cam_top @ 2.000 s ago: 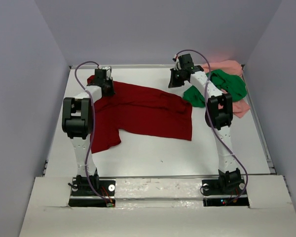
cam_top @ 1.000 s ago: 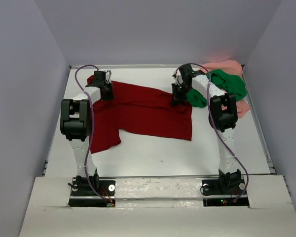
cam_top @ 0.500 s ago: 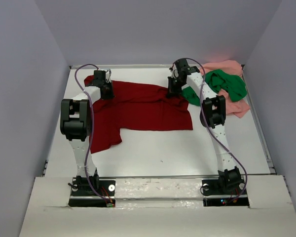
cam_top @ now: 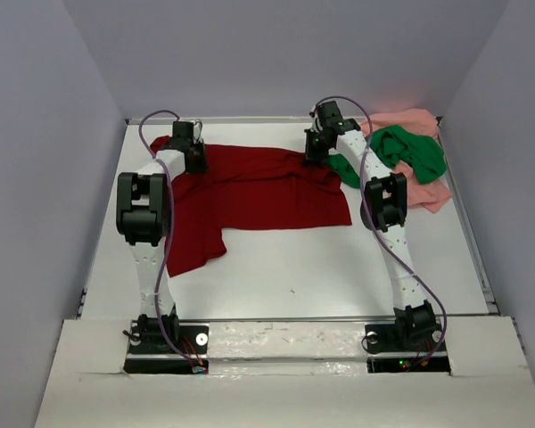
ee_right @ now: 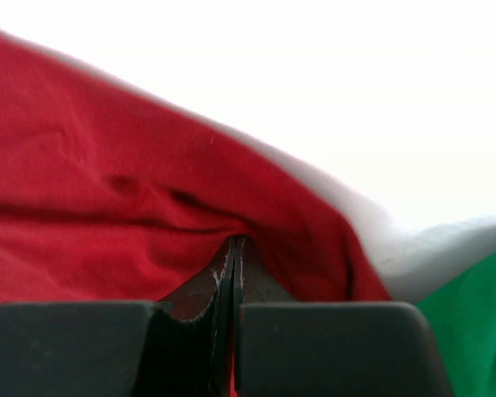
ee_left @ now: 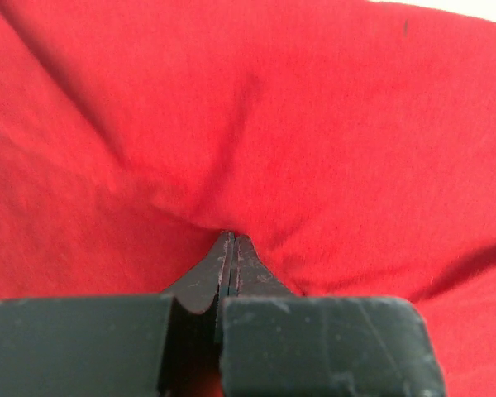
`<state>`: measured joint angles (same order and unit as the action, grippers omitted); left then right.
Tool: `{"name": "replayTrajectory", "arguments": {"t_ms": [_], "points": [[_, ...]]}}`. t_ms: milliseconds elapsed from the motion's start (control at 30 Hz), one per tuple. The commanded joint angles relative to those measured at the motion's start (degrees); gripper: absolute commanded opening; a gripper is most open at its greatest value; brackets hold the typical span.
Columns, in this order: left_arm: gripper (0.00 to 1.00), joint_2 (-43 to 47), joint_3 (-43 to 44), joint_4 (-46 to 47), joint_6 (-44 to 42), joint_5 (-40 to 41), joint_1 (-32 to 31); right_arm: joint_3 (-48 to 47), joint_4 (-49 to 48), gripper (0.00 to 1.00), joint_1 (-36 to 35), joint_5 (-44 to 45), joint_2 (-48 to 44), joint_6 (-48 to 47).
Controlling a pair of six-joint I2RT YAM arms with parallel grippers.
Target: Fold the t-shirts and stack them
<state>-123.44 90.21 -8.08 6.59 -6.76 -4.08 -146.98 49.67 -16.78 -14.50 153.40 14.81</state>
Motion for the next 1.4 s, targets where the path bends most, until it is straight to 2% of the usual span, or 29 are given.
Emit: {"name": "replayTrajectory", "arguments": {"t_ms": [0, 200, 333, 500, 767, 867, 1000, 1133, 1333, 1367], "points": [[0.00, -1.2, 6.0, -0.3, 0.6, 2.4, -0.3, -3.6, -7.0, 0.00, -0.3, 3.8, -1.8, 0.5], [0.00, -6.0, 11.8, -2.8, 1.9, 4.0, -0.2, -2.3, -10.4, 0.00, -0.3, 4.6, -3.9, 1.7], [0.00, -11.9, 20.9, -13.2, 3.0, 2.4, -0.1, -2.4, -10.6, 0.00, -0.3, 4.3, -4.7, 2.2], [0.00, -8.9, 18.1, -12.4, 1.5, 3.5, 0.4, 0.0, -10.5, 0.00, -0.3, 4.4, -6.1, 1.3], [0.00, -6.0, 19.4, -16.9, -0.6, 3.7, 2.7, 3.1, -10.5, 0.00, -0.3, 3.4, -7.3, 0.9], [0.00, -8.7, 22.8, -19.7, -1.3, 4.1, 2.8, 1.4, -9.9, 0.00, -0.3, 3.0, -5.6, 1.0], [0.00, -17.9, 31.3, -24.3, -0.4, 2.2, 3.5, -2.1, -8.0, 0.00, -0.3, 1.3, -1.7, 3.1], [0.00, -22.0, 37.7, -22.8, 0.8, 2.7, 3.5, -3.1, -8.4, 0.00, -0.3, 1.7, 0.0, 3.1], [0.00, -23.4, 38.7, -16.0, 1.6, 4.1, 3.5, -2.5, -9.6, 0.00, -0.3, 1.9, -1.7, 3.0], [0.00, -24.0, 41.2, -16.0, 1.5, 4.0, 3.5, -2.3, -10.0, 0.00, -0.3, 2.3, -2.7, 3.0]]}}
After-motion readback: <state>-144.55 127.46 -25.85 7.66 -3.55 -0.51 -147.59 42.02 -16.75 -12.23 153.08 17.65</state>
